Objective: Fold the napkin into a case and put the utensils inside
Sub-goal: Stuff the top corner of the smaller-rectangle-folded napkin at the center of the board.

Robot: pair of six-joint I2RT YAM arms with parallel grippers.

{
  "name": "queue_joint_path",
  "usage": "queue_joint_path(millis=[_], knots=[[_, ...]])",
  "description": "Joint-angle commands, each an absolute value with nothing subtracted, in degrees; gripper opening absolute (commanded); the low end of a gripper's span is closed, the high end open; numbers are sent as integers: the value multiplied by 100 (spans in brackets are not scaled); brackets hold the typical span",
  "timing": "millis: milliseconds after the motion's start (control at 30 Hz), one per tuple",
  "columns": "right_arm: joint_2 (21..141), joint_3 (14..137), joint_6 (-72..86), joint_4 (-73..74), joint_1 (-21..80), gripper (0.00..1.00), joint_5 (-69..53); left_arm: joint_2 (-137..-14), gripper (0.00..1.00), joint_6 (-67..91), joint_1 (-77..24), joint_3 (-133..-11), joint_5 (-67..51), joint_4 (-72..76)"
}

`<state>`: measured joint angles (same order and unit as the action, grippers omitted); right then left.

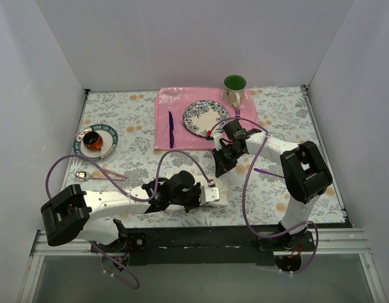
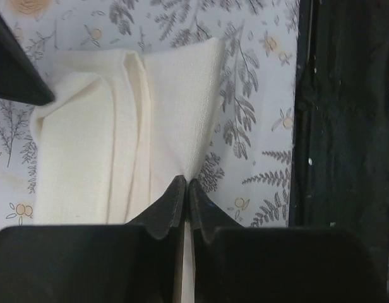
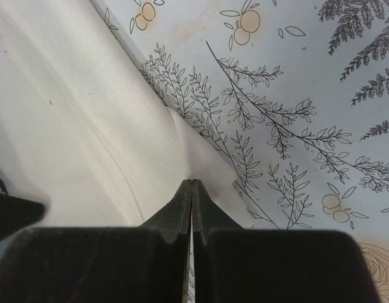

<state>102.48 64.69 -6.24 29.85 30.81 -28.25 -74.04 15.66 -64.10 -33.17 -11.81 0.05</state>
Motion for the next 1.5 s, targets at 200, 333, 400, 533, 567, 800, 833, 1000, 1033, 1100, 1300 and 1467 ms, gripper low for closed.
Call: queue_joint_path(millis=[200, 333, 400, 533, 567, 800, 833, 1000, 1033, 1100, 1300, 1467], knots=[[10266, 6565, -650, 2953, 3067, 1, -2909, -8524, 0, 2758, -4791, -4605, -3330, -1124], [10213, 6539, -650, 2944, 3067, 1, -2900, -9201, 0, 3137, -4124, -4983, -4033, -1563], [10204, 6530, -659, 2953, 3059, 1, -2892, -9534, 0, 3304, -3947, -5158, -4367, -1678], [10169, 6530, -659, 2936, 3059, 1, -2892, -9957, 0, 3891, -3491, -5387, -4789, -1784], [10169, 6522, -659, 2944, 3059, 1, -2900, -10010, 0, 3981, -3428, -5422, -4868, -1793], [10090, 6460, -659, 2883, 3059, 1, -2865, -9897, 0, 4578, -3287, -5537, -5256, -1661], [10081, 6451, -668, 2865, 3059, 1, -2874, -9923, 0, 4657, -3287, -5563, -5282, -1661], [10081, 6434, -668, 2856, 3059, 1, -2865, -10318, 0, 5420, -3130, -5651, -5142, -1705], [10081, 6434, -677, 2865, 3050, 1, -2865, -10344, 0, 5571, -3068, -5643, -5098, -1644], [10081, 6425, -677, 2856, 3059, 1, -2883, -10362, 0, 5992, -2945, -5564, -5115, -1495], [10134, 6451, -677, 2874, 3059, 1, -2900, -10011, 0, 6047, -2900, -5213, -4983, -739], [10160, 6460, -659, 2874, 3050, 1, -2909, -9713, 11, 5739, -2979, -5010, -4738, -466]])
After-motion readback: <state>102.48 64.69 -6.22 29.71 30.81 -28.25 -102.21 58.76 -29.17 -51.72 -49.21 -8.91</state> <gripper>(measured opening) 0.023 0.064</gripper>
